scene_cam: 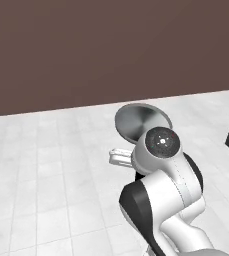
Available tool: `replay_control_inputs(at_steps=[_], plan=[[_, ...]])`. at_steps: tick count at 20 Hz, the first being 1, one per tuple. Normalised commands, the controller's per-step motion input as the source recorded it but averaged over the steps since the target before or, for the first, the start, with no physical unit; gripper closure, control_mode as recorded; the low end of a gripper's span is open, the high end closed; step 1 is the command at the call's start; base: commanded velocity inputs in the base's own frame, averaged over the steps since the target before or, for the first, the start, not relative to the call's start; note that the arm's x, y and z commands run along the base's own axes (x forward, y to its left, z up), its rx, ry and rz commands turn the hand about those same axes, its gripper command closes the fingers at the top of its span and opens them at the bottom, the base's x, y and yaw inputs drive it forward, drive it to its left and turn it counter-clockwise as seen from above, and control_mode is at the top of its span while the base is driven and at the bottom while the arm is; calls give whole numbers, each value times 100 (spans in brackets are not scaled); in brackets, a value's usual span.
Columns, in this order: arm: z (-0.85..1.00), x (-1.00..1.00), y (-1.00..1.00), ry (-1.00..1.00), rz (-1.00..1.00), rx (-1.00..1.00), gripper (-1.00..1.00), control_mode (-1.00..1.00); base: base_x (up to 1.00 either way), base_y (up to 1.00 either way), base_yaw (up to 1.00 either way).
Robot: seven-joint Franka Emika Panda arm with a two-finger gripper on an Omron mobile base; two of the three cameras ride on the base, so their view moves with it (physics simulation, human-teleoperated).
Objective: Move the pot and pan from the stove into the sink.
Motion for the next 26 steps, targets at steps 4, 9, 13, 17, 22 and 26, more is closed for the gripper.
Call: replay_control_inputs(at_steps=[4, 9, 13, 17, 22, 26], plan=[[0, 0, 0, 0, 0, 0, 100, 100, 0, -7, -38], [0, 0, 0, 0, 0, 0, 100, 100, 0, -6, -38], [0, 0, 0, 0, 0, 0, 100, 100, -3, -8, -35], [0, 0, 0, 0, 0, 0, 100, 100, 0, -9, -36], [0, 0, 0, 0, 0, 0, 100, 100, -1, -9, -36], [0, 0, 0, 0, 0, 0, 100, 100, 0, -9, -36]])
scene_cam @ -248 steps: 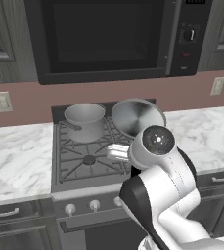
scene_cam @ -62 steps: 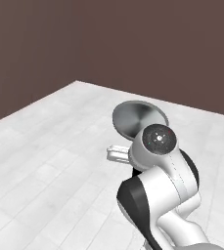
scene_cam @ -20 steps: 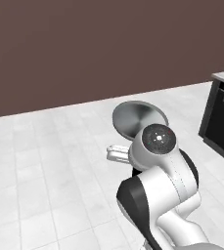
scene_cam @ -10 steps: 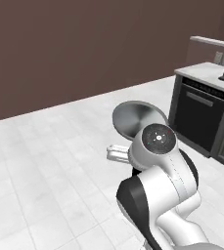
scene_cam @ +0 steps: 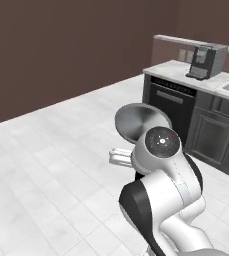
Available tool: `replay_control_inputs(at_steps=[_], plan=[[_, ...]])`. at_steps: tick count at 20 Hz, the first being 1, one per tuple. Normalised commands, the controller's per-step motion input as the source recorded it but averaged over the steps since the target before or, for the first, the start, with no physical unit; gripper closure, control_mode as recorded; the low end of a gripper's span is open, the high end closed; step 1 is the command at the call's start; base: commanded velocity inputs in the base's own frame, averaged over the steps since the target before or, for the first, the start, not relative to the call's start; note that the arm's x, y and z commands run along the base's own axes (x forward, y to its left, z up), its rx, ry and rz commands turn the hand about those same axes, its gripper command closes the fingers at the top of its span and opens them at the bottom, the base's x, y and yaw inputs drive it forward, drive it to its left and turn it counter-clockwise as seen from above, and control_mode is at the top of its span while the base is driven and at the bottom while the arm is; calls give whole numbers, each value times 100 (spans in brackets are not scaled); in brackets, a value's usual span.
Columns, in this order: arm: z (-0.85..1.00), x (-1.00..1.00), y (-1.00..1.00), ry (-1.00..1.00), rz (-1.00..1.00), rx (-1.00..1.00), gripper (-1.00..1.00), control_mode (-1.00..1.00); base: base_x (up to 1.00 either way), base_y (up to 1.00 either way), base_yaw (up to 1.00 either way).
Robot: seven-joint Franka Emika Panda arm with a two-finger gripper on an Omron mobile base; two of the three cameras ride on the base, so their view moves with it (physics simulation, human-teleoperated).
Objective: Move the pot and pan from the stove into the sink.
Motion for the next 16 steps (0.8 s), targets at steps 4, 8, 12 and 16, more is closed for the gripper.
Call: replay_control_inputs(at_steps=[4, 8, 12, 16], plan=[[0, 0, 0, 0, 0, 0, 100, 100, -1, -12, -35], [0, 0, 0, 0, 0, 0, 100, 100, 0, -13, -35], [0, 0, 0, 0, 0, 0, 100, 100, 0, -13, -35], [0, 0, 0, 0, 0, 0, 100, 100, 0, -15, -34]])
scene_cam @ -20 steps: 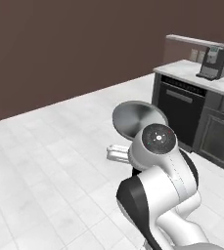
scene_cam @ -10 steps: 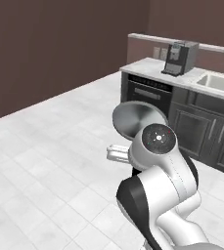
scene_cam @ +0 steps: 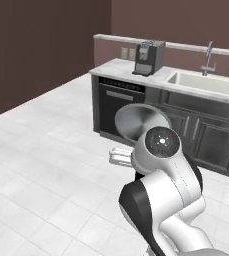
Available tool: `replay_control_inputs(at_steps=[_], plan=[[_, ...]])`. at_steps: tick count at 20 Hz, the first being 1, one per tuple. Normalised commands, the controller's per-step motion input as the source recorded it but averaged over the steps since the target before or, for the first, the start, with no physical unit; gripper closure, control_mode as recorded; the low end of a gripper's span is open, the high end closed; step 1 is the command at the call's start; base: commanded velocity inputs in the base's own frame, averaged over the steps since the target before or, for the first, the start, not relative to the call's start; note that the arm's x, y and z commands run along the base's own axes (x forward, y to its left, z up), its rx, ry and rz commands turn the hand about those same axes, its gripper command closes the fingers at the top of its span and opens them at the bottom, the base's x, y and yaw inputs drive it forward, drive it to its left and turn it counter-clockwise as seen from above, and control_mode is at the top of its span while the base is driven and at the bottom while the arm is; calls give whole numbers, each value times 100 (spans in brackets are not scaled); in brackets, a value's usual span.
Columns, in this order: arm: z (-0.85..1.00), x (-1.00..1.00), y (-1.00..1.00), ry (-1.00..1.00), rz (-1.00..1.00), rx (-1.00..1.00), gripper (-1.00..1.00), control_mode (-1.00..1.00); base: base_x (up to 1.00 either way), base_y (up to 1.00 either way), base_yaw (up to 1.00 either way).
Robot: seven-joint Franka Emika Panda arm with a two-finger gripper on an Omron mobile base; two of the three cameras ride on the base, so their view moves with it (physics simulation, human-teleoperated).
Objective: Move the pot and pan from the stove into the sink.
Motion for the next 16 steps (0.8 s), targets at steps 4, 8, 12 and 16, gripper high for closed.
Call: replay_control_inputs(at_steps=[4, 8, 12, 16], plan=[[0, 0, 0, 0, 0, 0, 100, 100, -1, -16, -34], [0, 0, 0, 0, 0, 0, 100, 100, -3, -17, -33], [0, 0, 0, 0, 0, 0, 100, 100, -8, -23, -31], [0, 0, 0, 0, 0, 0, 100, 100, -12, -26, -29]])
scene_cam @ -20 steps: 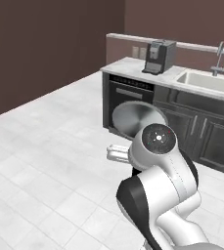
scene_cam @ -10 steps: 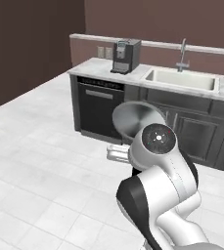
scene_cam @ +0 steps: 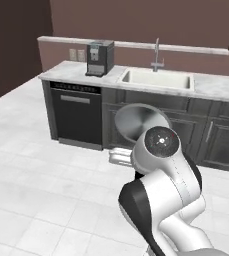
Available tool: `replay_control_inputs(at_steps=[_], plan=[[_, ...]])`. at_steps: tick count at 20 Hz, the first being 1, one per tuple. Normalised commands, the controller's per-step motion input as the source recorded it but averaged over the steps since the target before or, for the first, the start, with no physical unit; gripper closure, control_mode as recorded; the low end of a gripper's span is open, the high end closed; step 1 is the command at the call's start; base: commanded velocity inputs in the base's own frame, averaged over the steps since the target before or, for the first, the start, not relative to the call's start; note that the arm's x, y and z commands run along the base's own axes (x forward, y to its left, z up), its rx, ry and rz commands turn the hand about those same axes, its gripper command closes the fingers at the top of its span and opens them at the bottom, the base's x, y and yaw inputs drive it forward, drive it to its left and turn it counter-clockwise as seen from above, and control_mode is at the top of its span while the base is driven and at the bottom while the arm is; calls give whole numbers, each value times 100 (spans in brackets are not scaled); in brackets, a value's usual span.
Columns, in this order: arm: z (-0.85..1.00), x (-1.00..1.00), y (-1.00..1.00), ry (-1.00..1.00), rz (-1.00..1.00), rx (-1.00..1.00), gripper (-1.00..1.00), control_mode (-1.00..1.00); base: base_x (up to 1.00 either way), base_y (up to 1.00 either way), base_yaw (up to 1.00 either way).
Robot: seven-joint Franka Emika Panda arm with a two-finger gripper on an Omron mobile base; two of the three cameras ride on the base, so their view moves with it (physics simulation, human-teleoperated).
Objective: Move the pot and pan from the stove into the sink.
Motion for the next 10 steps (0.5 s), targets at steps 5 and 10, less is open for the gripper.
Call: replay_control_inputs(at_steps=[5, 10], plan=[[0, 0, 0, 0, 0, 0, 100, 100, -12, -25, -30], [0, 0, 0, 0, 0, 0, 100, 100, -11, -24, -30]])
